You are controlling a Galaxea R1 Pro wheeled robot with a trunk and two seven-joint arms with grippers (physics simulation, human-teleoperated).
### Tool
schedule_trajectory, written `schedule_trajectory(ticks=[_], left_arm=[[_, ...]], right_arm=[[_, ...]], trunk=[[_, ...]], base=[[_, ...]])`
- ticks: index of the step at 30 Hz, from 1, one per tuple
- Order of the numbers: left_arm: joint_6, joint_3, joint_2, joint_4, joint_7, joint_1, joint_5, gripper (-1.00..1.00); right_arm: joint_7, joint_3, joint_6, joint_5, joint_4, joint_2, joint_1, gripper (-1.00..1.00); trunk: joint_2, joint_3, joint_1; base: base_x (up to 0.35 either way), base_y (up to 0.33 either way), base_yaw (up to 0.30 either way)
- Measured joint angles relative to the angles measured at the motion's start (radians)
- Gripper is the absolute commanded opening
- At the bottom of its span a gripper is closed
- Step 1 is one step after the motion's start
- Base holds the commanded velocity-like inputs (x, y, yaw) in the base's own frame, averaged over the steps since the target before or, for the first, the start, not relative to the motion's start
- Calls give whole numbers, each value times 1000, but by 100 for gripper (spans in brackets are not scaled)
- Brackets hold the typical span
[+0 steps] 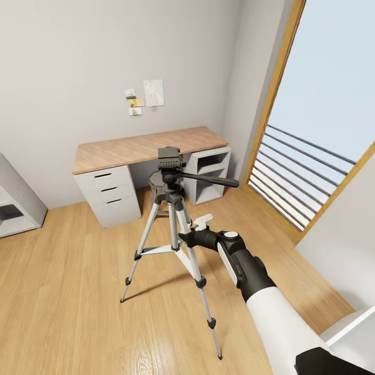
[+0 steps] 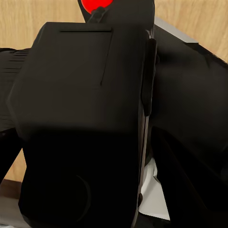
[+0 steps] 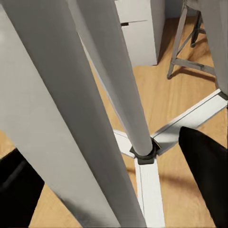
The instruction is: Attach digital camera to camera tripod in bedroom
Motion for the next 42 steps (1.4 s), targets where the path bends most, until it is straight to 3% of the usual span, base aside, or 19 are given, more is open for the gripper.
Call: schedule_trajectory(ticks=[22,28,31,33,42], left_arm=[[0,2,1,0,0,0,1,-100],[-3,2,2,0,0,0,-1,-100],[-3,2,3,-1,0,0,-1,-100],[-3,3,4,-2,0,0,-1,-100],[-2,1,5,-10,1,0,-5,-100]], right_arm=[[1,-1,-11,-1,-2,0,0,-100],[15,-2,-113,-9,0,0,7,-100],[15,-3,-125,6,1,0,12,-100],[19,-3,-125,-10,3,0,15,-100],[20,-2,-132,-5,6,0,17,-100]], trunk=[[0,0,0],[0,0,0],[0,0,0],[0,0,0],[0,0,0]], base=[[0,0,0],[0,0,0],[0,0,0],[0,0,0],[0,0,0]])
